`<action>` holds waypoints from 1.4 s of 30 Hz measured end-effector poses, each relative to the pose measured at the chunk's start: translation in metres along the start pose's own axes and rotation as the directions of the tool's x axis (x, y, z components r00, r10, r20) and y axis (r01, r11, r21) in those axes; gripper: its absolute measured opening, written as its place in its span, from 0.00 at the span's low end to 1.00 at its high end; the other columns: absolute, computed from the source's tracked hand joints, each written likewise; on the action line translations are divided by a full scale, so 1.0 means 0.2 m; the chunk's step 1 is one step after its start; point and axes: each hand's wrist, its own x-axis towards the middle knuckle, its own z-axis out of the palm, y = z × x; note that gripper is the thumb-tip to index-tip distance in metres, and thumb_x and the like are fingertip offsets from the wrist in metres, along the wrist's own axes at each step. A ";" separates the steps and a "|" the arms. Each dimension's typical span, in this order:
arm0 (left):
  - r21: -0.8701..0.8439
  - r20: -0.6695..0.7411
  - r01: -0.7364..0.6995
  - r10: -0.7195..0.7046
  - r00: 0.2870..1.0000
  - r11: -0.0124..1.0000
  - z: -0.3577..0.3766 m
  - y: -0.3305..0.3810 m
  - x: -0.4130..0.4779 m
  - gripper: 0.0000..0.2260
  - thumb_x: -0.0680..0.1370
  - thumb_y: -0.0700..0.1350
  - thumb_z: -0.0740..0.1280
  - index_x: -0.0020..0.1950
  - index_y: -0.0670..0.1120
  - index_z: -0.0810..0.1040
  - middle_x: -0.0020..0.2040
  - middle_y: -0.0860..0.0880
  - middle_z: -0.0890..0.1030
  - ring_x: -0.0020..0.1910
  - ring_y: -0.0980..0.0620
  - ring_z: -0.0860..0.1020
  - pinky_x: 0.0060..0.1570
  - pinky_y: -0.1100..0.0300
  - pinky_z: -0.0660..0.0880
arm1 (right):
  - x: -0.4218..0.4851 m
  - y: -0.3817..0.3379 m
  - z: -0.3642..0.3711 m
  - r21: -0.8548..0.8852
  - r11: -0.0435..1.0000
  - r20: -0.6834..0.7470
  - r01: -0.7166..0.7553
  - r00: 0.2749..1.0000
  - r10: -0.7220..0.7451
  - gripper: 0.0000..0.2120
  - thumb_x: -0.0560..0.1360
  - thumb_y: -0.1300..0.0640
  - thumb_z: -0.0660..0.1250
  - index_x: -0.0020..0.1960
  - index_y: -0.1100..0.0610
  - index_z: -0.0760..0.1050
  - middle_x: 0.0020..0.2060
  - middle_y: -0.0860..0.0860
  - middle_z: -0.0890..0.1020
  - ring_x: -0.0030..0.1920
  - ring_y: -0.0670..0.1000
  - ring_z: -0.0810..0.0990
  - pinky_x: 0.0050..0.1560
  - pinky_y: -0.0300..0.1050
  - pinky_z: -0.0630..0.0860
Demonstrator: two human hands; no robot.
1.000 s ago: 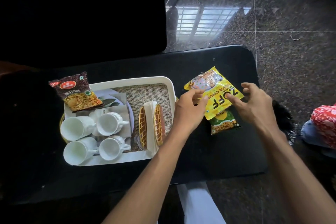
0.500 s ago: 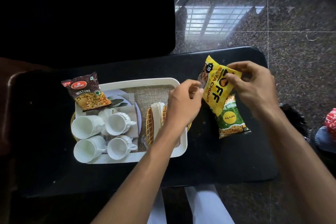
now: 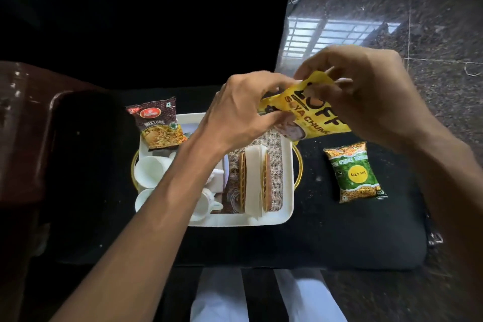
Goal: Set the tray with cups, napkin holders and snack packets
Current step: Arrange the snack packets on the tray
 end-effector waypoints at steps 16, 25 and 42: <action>-0.538 -0.276 0.270 -0.469 0.839 0.799 -0.14 -0.41 -0.36 0.08 0.75 0.43 0.76 0.52 0.52 0.83 0.46 0.59 0.86 0.47 0.60 0.85 0.50 0.62 0.81 | 0.02 -0.08 0.51 0.276 0.894 0.127 -0.354 0.935 0.331 0.40 0.61 0.41 0.75 0.69 0.54 0.71 0.62 0.49 0.80 0.60 0.50 0.80 0.59 0.54 0.80; -0.653 -0.204 0.470 -0.735 0.647 0.594 0.00 -0.60 -0.39 0.10 0.74 0.44 0.76 0.54 0.51 0.82 0.50 0.53 0.86 0.50 0.56 0.85 0.52 0.58 0.83 | 0.17 -0.02 0.85 0.255 0.871 0.159 -0.419 0.907 0.390 0.24 0.70 0.51 0.77 0.63 0.54 0.75 0.53 0.45 0.84 0.52 0.45 0.83 0.52 0.47 0.82; -0.611 -0.140 0.616 -0.834 0.534 0.497 0.11 -0.66 -0.39 0.10 0.80 0.40 0.69 0.61 0.42 0.82 0.48 0.55 0.83 0.50 0.54 0.82 0.57 0.53 0.81 | 0.24 0.05 1.02 0.038 0.847 0.125 -0.531 0.843 0.523 0.24 0.66 0.49 0.80 0.58 0.57 0.78 0.52 0.50 0.85 0.48 0.51 0.84 0.49 0.51 0.81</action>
